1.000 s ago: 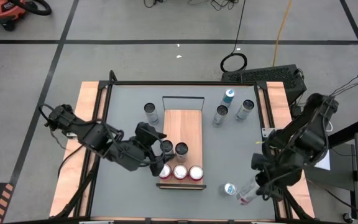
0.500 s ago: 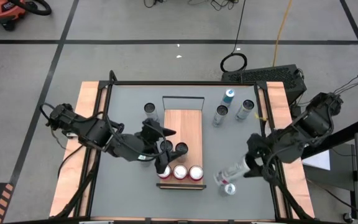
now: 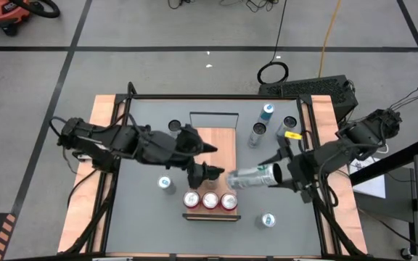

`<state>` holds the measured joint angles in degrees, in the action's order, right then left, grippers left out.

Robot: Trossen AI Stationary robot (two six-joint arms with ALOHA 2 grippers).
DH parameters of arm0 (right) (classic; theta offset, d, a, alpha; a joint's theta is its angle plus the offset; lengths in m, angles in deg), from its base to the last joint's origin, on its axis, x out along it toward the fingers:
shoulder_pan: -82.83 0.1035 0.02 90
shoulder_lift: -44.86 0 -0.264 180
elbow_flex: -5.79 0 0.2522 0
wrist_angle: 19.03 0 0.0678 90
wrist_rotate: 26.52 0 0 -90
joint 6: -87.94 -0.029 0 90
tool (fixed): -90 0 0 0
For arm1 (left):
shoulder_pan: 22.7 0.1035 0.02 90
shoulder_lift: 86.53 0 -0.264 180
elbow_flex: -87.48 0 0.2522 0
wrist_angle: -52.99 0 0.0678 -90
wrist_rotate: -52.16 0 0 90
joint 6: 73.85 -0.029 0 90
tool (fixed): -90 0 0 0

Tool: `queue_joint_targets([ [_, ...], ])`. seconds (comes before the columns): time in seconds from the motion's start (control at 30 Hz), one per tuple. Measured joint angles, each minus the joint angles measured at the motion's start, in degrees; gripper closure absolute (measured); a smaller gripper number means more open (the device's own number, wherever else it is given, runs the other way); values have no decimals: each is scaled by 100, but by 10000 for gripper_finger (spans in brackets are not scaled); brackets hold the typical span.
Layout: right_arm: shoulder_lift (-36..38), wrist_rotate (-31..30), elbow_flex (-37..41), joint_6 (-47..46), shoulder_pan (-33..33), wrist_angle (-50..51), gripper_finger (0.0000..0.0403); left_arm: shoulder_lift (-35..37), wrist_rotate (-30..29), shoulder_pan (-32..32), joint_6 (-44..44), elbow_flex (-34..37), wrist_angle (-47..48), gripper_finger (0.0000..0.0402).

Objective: Sort soda cans
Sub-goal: Put the white pink soda can on the shelf and align it with the other white pink soda cans

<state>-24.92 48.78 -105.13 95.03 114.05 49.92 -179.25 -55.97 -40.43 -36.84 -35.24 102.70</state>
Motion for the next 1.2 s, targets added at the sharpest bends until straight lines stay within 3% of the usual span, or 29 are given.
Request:
queue_joint_targets([
  [0.17,-77,-57,-2,1624,-321,-665,174,0,249,309,-39,0,17,4],
  [0.4,-140,-28,-2,2824,-692,-1231,178,7,1202,782,-43,0,54,4],
  [0.77,-140,-11,-2,3532,-913,-1427,180,9,2948,1303,-20,-2,61,4],
  [0.93,-142,-4,-2,3792,-913,-1549,181,9,3413,1365,12,-2,59,4],
  [1.2,-142,85,-2,4221,-998,-1823,180,4,3674,1359,15,-2,54,21],
])
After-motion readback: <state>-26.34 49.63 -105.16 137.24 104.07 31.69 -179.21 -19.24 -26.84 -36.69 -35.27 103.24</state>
